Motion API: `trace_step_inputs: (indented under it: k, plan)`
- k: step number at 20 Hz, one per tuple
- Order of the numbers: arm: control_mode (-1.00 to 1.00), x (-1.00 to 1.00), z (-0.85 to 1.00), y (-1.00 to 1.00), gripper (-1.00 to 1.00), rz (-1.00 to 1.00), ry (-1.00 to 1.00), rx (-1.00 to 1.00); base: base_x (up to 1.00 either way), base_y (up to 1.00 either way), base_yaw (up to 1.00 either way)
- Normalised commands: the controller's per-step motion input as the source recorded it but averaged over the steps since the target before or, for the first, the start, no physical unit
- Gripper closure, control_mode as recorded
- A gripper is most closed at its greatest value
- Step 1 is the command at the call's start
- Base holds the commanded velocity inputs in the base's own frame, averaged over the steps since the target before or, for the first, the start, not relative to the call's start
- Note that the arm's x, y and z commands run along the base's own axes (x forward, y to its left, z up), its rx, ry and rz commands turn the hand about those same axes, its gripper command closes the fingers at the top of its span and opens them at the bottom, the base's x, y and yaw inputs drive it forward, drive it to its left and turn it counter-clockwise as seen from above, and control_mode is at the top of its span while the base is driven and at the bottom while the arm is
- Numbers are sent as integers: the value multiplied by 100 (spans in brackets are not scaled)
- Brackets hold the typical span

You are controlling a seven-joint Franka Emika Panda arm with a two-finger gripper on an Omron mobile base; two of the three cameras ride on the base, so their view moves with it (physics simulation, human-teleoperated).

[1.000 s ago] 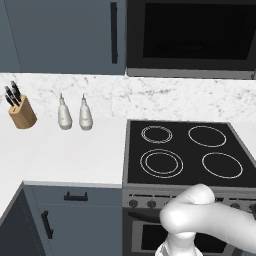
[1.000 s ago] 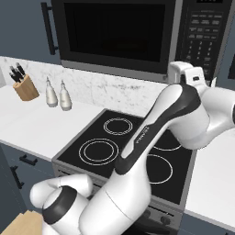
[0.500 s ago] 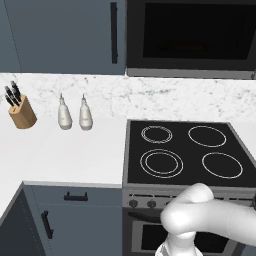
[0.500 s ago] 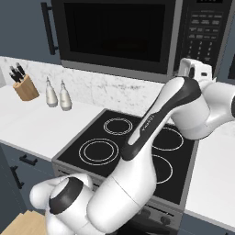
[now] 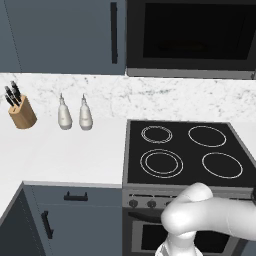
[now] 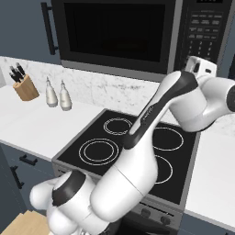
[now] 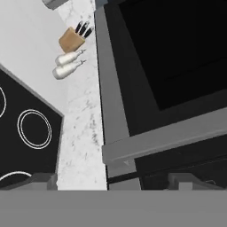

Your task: Pick the cucumber from the sink and place it in the bowl. Then pick the bowl and place it in the microwave. Then close the microwave door and press the start button.

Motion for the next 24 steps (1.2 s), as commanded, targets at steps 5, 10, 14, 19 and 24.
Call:
trace_step_inputs:
  k: [5,10,14,19,24]
  plan:
    - [-100,21,-6,-15,-100,-8,7,7,0,0,0]
    - [-100,27,-7,-10,-100,-8,7,7,0,0,0]
    - [-100,29,-4,-9,-100,-7,6,7,0,0,0]
    - [-100,27,-1,-10,-100,-6,3,5,0,0,0]
    - [-100,23,-16,-2,-100,-4,1,4,0,0,0]
